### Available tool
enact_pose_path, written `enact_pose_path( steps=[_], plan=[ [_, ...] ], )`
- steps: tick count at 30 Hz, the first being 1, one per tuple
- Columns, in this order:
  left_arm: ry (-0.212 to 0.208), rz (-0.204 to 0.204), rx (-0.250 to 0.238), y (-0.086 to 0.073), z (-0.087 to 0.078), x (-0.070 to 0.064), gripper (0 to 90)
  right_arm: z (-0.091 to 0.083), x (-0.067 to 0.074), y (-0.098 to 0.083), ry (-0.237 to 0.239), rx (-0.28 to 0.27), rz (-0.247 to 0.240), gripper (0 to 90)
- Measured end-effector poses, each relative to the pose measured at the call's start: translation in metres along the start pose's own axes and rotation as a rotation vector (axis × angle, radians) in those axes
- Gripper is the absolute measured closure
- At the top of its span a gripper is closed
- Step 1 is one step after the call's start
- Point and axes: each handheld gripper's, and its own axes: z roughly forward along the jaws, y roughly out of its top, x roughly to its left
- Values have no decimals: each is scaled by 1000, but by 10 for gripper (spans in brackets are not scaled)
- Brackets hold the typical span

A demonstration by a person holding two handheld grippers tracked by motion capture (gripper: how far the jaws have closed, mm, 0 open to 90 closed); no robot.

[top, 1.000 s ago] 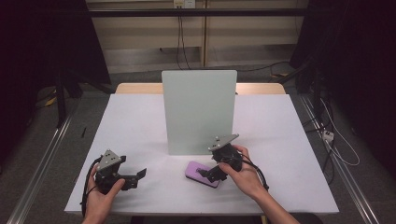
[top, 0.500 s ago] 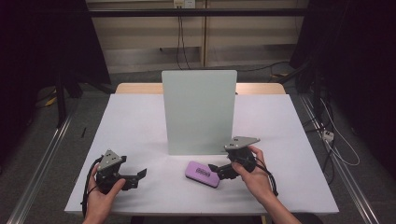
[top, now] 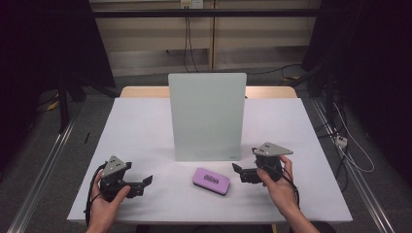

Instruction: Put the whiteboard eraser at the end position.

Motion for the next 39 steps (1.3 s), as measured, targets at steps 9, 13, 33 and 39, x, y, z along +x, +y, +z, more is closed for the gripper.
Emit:
enact_pose_path(
  steps=[9,13,33,39],
  plan=[
    [1,-3,-10,0,-1,1,53,-14,-19,-16,-58,-6,40,93],
    [0,-5,-35,2,-3,0,47,-19,-26,-24,-80,-8,62,95],
    [16,-18,-37,1,-5,1,47,-38,-39,-48,-146,-50,103,83],
    [19,-25,-43,1,-7,1,47,-42,-37,-52,-156,-64,119,76]
  ],
)
